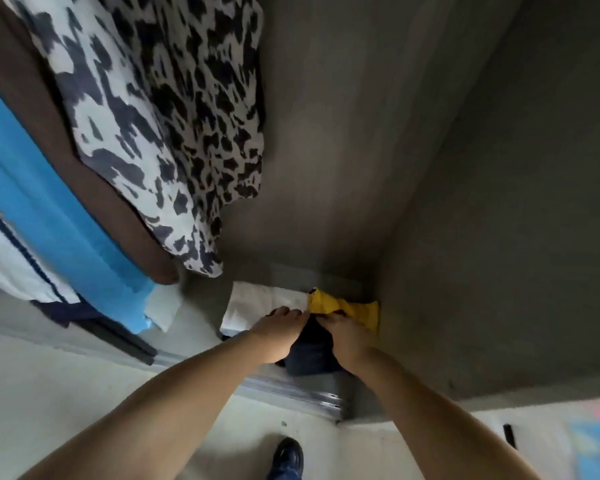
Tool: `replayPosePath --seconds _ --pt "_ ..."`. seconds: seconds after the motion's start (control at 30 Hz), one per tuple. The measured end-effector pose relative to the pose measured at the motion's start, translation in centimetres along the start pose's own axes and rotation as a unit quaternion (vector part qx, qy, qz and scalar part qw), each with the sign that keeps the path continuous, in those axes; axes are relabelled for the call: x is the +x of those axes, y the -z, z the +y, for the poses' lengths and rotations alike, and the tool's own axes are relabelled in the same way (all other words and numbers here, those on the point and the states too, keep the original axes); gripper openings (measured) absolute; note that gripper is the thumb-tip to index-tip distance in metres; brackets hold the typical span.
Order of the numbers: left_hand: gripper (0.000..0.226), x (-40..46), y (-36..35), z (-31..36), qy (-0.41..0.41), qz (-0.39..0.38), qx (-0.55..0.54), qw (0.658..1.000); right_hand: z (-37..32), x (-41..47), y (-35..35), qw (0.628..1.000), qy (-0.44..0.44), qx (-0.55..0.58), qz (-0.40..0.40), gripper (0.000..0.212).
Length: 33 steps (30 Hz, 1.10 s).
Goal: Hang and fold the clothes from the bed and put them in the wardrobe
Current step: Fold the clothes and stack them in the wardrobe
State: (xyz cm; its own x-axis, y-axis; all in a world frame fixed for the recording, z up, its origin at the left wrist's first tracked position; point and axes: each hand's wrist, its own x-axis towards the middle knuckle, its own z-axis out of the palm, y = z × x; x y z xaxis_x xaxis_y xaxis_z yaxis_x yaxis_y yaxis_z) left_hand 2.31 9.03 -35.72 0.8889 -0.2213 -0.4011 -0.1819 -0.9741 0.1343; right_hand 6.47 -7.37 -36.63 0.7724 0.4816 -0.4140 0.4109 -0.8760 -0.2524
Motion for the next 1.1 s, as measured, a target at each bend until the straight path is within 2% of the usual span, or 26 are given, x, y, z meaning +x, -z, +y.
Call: replayPosePath --seconds 0.1,0.17,0.27,0.33,0.4,0.43,0.53,0.63,0.7,0.83,0.9,1.0,1.1 --pt "0.077 6.3 0.1 -1.5 -0.017 0.015 -0.020 1.000 2.8 4.7 1.3 0.998 -0.016 -0.053 -0.012 0.059" --pt "0.082 10.8 -0.5 -1.8 -0.025 0.026 -0.031 0.999 5.1 7.8 1.8 0.996 -0.043 -0.075 -0.009 0.059" --pt "0.071 17.6 -3.2 -1.5 -0.013 0.054 -0.027 0.998 8.6 12.0 -0.2 0.989 -0.095 -0.111 0.029 0.060" --pt "0.068 21.4 -7.0 -1.3 -0.013 0.066 -0.023 0.997 10.8 14.3 -3.5 0.979 -0.119 -0.138 0.094 0.061" --pt "0.063 24.9 -12.0 -1.2 -0.043 0.118 -0.013 0.992 12.7 16.1 -8.0 0.967 -0.123 -0.133 0.179 0.056" --pt "0.061 26.2 -14.9 -1.1 -0.056 0.122 -0.024 0.991 13.7 16.7 -11.0 0.964 -0.126 -0.135 0.192 0.051" --pt "0.057 28.3 -24.4 -0.6 -0.059 0.097 -0.016 0.993 15.5 17.4 -19.5 0.967 -0.151 -0.127 0.158 0.045" --pt "0.060 27.9 -31.2 -0.5 -0.075 0.104 -0.022 0.991 16.0 17.0 -26.5 0.976 -0.162 -0.124 0.080 0.085" --pt "0.074 27.3 -33.6 -0.8 -0.096 0.114 -0.027 0.989 16.1 16.6 -29.1 0.977 -0.151 -0.136 0.066 0.098" --pt "0.110 26.8 -33.8 -1.2 -0.110 0.066 -0.025 0.991 16.5 15.9 -30.0 0.978 -0.152 -0.141 0.019 0.109" --pt "0.116 26.5 -32.7 -1.5 -0.119 0.034 -0.001 0.992 16.3 15.8 -28.3 0.979 -0.154 -0.132 -0.013 0.109" --pt "0.108 25.0 -28.2 -1.8 -0.128 0.008 0.023 0.991 15.0 14.9 -23.3 0.976 -0.174 -0.125 -0.036 0.089" --pt "0.080 22.5 -20.7 -1.6 -0.126 0.023 0.027 0.991 13.5 13.2 -16.6 0.977 -0.200 -0.072 -0.013 0.056"
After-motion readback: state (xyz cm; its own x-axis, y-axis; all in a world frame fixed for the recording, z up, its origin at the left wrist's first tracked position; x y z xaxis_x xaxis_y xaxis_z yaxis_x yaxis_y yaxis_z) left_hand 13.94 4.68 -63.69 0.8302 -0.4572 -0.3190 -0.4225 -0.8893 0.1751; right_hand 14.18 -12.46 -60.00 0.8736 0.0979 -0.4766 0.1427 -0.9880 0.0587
